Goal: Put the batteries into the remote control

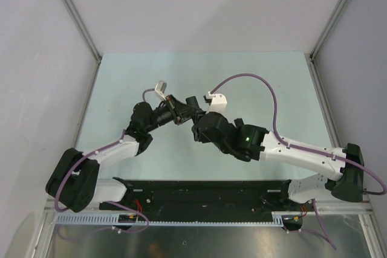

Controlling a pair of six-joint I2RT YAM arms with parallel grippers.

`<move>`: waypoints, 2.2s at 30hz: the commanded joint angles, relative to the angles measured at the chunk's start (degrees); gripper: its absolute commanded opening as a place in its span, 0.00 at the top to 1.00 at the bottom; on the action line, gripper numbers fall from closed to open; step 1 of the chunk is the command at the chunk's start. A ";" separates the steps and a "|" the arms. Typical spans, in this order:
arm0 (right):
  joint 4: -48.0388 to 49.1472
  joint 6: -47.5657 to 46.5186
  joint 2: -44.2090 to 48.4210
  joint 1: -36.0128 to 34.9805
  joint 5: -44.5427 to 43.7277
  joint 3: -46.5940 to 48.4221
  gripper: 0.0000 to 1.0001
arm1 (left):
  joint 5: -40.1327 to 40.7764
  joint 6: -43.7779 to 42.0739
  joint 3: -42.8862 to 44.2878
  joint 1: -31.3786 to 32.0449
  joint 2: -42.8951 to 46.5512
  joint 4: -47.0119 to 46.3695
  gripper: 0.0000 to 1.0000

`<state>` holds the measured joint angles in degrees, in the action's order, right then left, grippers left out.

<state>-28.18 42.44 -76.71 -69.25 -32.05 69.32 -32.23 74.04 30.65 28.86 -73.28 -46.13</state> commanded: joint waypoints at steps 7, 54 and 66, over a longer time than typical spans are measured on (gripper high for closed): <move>-5.21 0.02 0.06 -0.27 -0.90 3.01 0.57 | 0.68 3.92 1.16 0.58 3.05 -8.19 1.00; 0.40 -1.31 15.97 15.01 21.98 -4.43 0.41 | -2.48 8.13 -0.77 0.84 0.24 -12.49 1.00; 25.62 7.92 20.37 28.56 55.68 -21.24 0.23 | -6.80 9.90 0.11 1.11 -2.49 -15.83 1.00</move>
<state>-14.61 46.19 -58.24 -42.17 10.59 49.80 -37.19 82.35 29.87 29.50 -75.29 -56.95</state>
